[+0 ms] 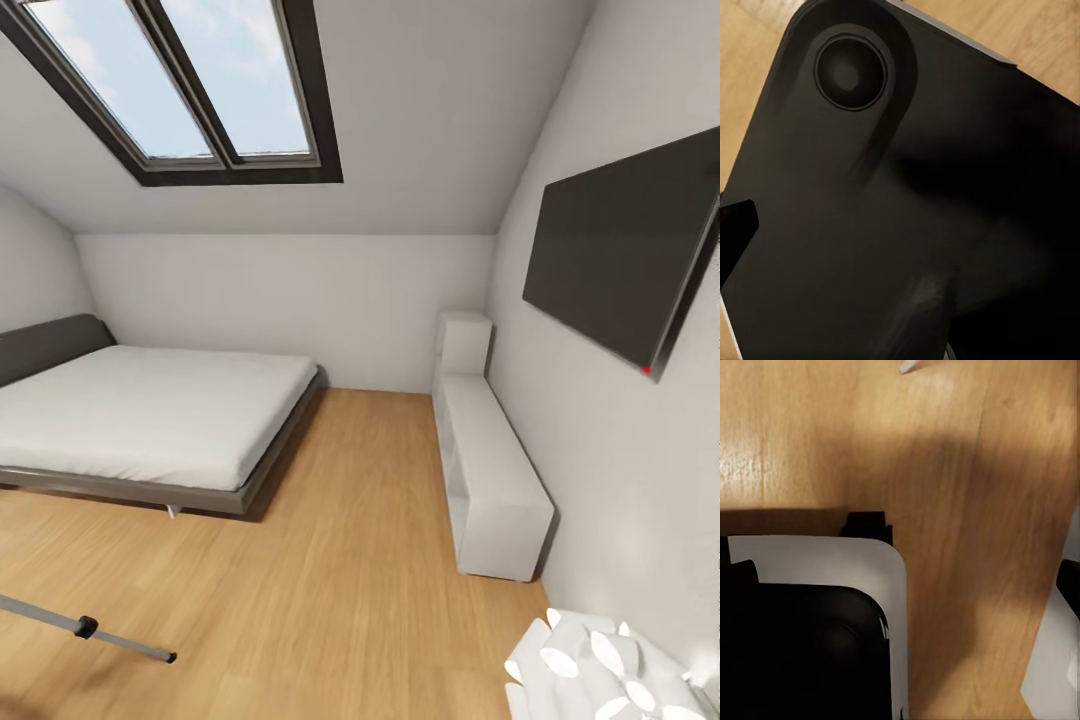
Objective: Attach the digital camera to the camera tripod in the bedroom.
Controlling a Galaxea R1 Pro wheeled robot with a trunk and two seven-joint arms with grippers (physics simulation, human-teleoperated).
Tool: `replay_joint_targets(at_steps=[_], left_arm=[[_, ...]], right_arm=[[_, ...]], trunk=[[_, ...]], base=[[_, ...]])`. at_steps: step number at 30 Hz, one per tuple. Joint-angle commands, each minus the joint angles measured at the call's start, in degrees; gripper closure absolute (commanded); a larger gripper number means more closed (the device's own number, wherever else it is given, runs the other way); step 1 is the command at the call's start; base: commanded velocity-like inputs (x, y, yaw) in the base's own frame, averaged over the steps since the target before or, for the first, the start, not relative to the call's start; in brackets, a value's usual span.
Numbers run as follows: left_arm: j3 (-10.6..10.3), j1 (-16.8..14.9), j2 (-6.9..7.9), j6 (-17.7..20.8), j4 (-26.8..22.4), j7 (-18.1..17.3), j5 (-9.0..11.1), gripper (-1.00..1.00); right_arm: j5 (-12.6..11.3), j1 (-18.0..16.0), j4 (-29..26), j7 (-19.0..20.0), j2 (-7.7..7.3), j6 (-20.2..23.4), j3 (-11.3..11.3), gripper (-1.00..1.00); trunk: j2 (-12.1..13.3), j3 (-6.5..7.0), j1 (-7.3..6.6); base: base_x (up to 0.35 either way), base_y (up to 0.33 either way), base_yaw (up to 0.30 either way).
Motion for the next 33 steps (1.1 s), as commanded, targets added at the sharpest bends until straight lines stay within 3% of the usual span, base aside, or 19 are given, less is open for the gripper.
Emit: replay_joint_targets(at_steps=[1,33], left_arm=[[-0.1,0.0,0.0,0.0,-0.1,0.0,0.3,-1.0],[0.0,0.0,-0.05,0.0,-0.1,0.0,0.4,-1.0]], right_arm=[[0.6,-0.1,0.1,0.1,-0.03,0.1,-0.5,-1.0],[0.6,-0.1,0.1,0.4,-0.04,0.2,-0.5,-1.0]], trunk=[[0.0,-0.05,0.0],[0.0,-0.05,0.0]], base=[[0.0,-0.037,0.0],[-0.022,-0.017,0.0]])
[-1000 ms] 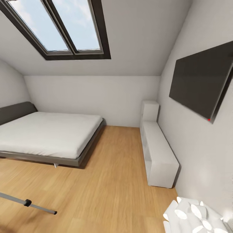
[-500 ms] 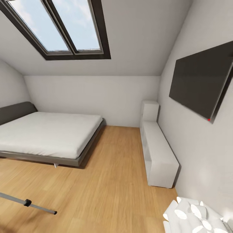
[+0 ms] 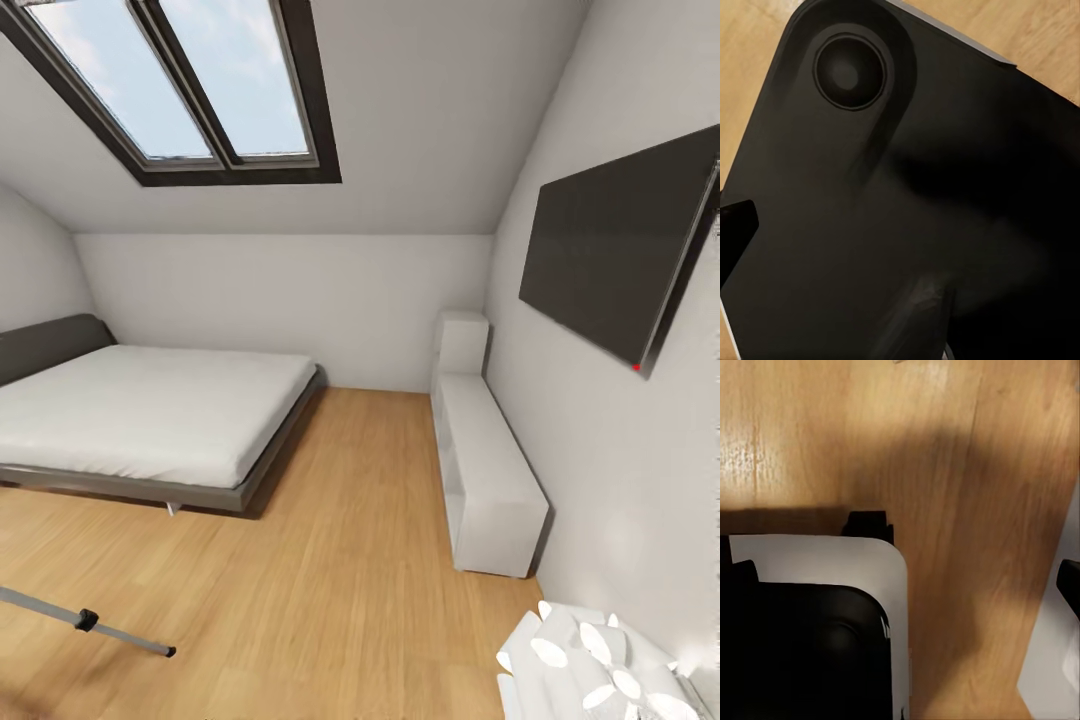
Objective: Attach the digital camera to the camera tripod in the bedroom.
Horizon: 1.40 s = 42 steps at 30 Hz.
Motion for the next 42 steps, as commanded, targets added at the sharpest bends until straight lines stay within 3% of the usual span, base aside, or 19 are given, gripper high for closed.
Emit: replay_joint_targets(at_steps=[1,21,30,34,37,38,42], left_arm=[[0.0,0.0,-0.01,0.0,-0.1,0.0,0.3,-1.0],[0.0,0.0,0.07,0.0,-0.1,0.0,0.3,-1.0],[0.0,0.0,0.07,0.0,-0.1,0.0,0.3,-1.0],[0.0,0.0,0.07,0.0,-0.1,0.0,0.3,-1.0],[0.0,0.0,0.07,0.0,-0.1,0.0,0.3,-1.0],[0.0,0.0,0.07,0.0,-0.1,0.0,0.3,-1.0],[0.0,0.0,0.07,0.0,-0.1,0.0,0.4,-1.0]], right_arm=[[0.6,-0.1,0.1,0.1,-0.02,0.1,-0.5,-1.0],[0.8,-0.1,0.1,0.5,0.08,0.1,-0.4,-1.0],[4.3,-0.1,0.1,0.8,0.3,0.2,-0.3,-1.0],[6.9,0.0,0.1,0.9,0.63,0.4,-0.3,-1.0],[10.1,0.1,0.1,1.1,1.33,0.5,-0.3,-1.0],[14.3,0.2,0.1,1.5,2.36,0.6,-0.2,-1.0],[20.4,0.2,0.0,1.6,3.97,0.6,-0.2,-1.0]], trunk=[[0.0,-0.05,-0.02],[0.0,-0.05,-0.02],[0.0,-0.05,-0.02],[0.0,-0.05,-0.02],[0.0,-0.05,-0.02],[0.0,-0.05,-0.02],[0.0,-0.05,-0.02]], base=[[-0.129,-0.087,0.0],[-0.022,-0.015,0.0],[0.0,0.0,0.0],[0.0,0.0,0.0],[0.0,0.0,0.0],[0.0,0.0,0.0],[0.0,0.0,0.0]])
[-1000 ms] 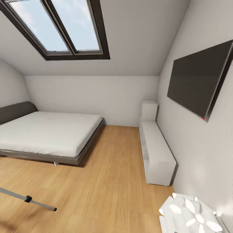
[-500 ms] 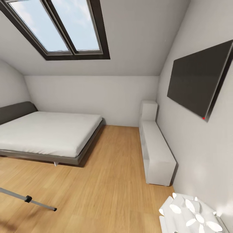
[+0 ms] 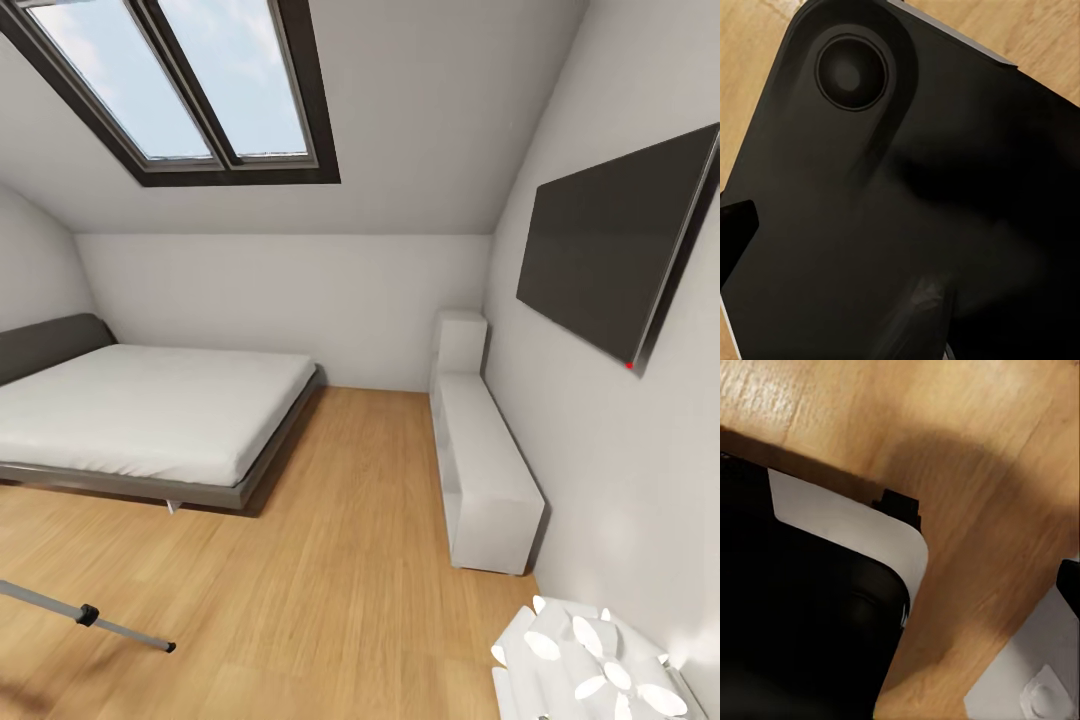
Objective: Attach the digital camera to the camera tripod in the bedroom.
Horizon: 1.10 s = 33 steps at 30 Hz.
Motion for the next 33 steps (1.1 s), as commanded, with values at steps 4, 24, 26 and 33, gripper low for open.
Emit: replay_joint_targets(at_steps=[4,24,26,33], left_arm=[[0.0,0.0,-0.01,0.0,-0.1,0.0,0.3,-1.0],[-0.1,0.0,-0.01,0.0,-0.1,0.0,0.3,-1.0],[-0.1,0.0,-0.01,0.0,-0.1,0.0,0.3,-1.0],[-0.1,0.0,-0.01,0.0,-0.1,0.0,0.3,-1.0]], right_arm=[[6.4,-0.1,-0.9,0.2,2.29,0.4,-0.6,-1.0],[9.5,0.0,-43.8,18.9,13.03,30.8,-0.6,-1.0],[9.5,0.0,-56.1,30.1,13.03,36.6,0.2,-1.0],[7.7,-0.2,-66.0,38.8,13.03,40.9,4.7,-1.0]], trunk=[[0.0,-0.04,0.0],[0.0,-0.04,0.0],[0.0,-0.04,0.0],[0.0,-0.04,0.0]], base=[[0.0,0.0,0.0],[0.0,0.0,0.0],[0.0,0.0,0.0],[0.0,0.0,0.0]])
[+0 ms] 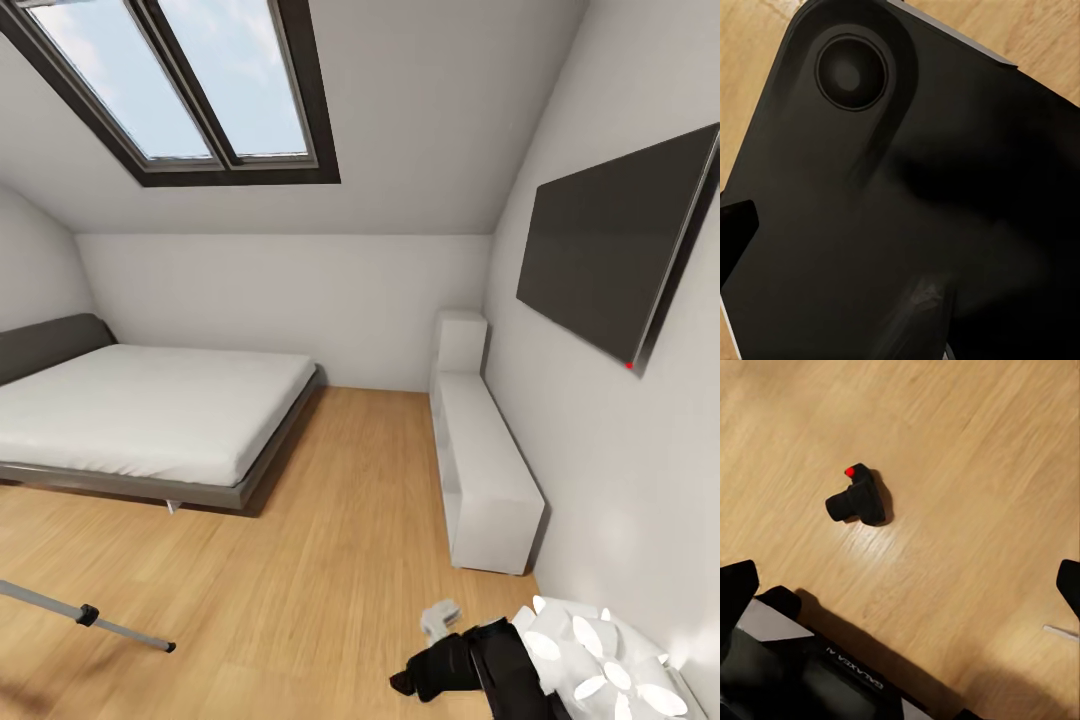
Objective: Attach the digital camera to the camera tripod in the bedroom.
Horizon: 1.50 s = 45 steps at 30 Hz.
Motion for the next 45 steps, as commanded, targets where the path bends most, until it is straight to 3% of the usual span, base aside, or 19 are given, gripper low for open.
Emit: replay_joint_targets(at_steps=[1,5,6,9,12,21,22,26,29,33,36,39,40,42,43,45], left_arm=[[0.0,0.0,-0.01,0.0,-0.1,0.0,0.3,-1.0],[0.0,0.0,-0.02,0.0,-0.1,0.0,0.3,-1.0],[0.0,0.0,-0.03,0.0,-0.1,0.0,0.3,-1.0],[0.0,0.0,-0.04,0.0,-0.1,0.0,0.2,-1.0],[-0.1,0.0,-0.03,0.0,-0.1,0.0,0.2,-1.0],[-0.3,0.0,0.3,0.0,-1.6,0.0,0.0,-1.0],[-0.3,0.0,0.53,0.2,-2.6,0.0,0.0,-1.0],[-0.3,-0.3,3.88,3.0,-11.7,0.0,0.0,-1.0],[-0.1,-0.6,7.63,9.0,-18.7,-0.1,0.3,-1.0],[0.0,-3.4,12.02,23.2,-28.6,0.0,1.1,-1.0],[0.2,-7.6,13.83,34.5,-35.8,0.5,2.2,-1.0],[1.4,-13.1,15.02,42.7,-41.4,1.8,3.1,-1.0],[2.7,-17.1,15.4,46.0,-44.0,2.8,3.5,-1.0],[4.2,-21.0,15.43,48.1,-45.7,3.8,3.8,-1.0],[6.1,-29.0,12.22,50.5,-48.5,5.8,4.1,-1.0],[6.4,-30.9,9.19,50.9,-49.6,6.5,4.0,-1.0]], right_arm=[[-0.1,-0.1,-1.2,1.2,0.07,0.7,0.3,-1.0],[-4.5,-0.4,-5.6,2.6,0.07,3.3,1.6,-1.0],[-7.9,-0.6,-8.7,3.0,0.07,5.4,2.1,-1.0],[-10.1,-0.6,-10.8,3.2,0.07,6.6,2.3,-1.0],[-11.4,-0.7,-12.6,3.2,0.07,7.4,2.8,-1.0],[-12.0,-0.7,-13.9,3.4,0.07,8.0,3.5,-1.0],[-12.0,-0.7,-14.0,3.4,0.07,8.0,3.5,-1.0],[-12.0,-0.7,-14.1,3.4,0.07,8.0,3.4,-1.0],[-12.1,-0.7,-14.4,3.4,0.07,8.1,3.4,-1.0],[-12.1,-0.7,-15.0,3.5,0.07,8.1,3.4,-1.0],[-12.1,-0.7,-15.5,3.5,0.07,8.1,3.3,-1.0],[-12.1,-0.7,-16.2,3.6,0.07,8.1,3.4,-1.0],[-12.1,-0.7,-16.9,3.7,0.07,8.1,3.5,-1.0],[-12.1,-0.7,-17.4,3.7,0.07,8.1,3.5,-1.0],[-12.1,-0.7,-18.2,3.7,0.07,8.1,3.5,-1.0],[-12.0,-0.7,-18.3,3.7,0.07,8.1,3.4,-1.0]], trunk=[[0.0,-0.05,0.0],[0.0,-0.05,0.0],[0.0,-0.05,0.0],[0.0,-0.05,0.0],[0.0,-0.05,0.0],[0.0,-0.05,0.0],[0.0,-0.05,0.0],[0.0,-0.05,0.0],[0.0,-0.05,0.0],[0.0,-0.05,0.0],[0.0,-0.05,0.0],[0.0,-0.05,0.0],[0.0,-0.05,0.0],[0.0,-0.05,0.0],[0.0,-0.05,0.0],[0.0,-0.05,0.0]], base=[[0.0,0.0,0.0],[0.0,0.0,0.0],[0.0,0.0,0.0],[0.0,0.0,0.0],[0.0,0.0,0.0],[0.0,0.0,0.0],[0.0,0.0,0.0],[0.0,0.0,0.0],[0.0,0.0,0.0],[0.0,0.0,0.0],[0.0,0.0,0.0],[0.0,0.0,0.0],[0.0,0.0,0.0],[0.0,0.0,0.0],[0.0,0.0,0.0],[0.0,0.0,0.0]])
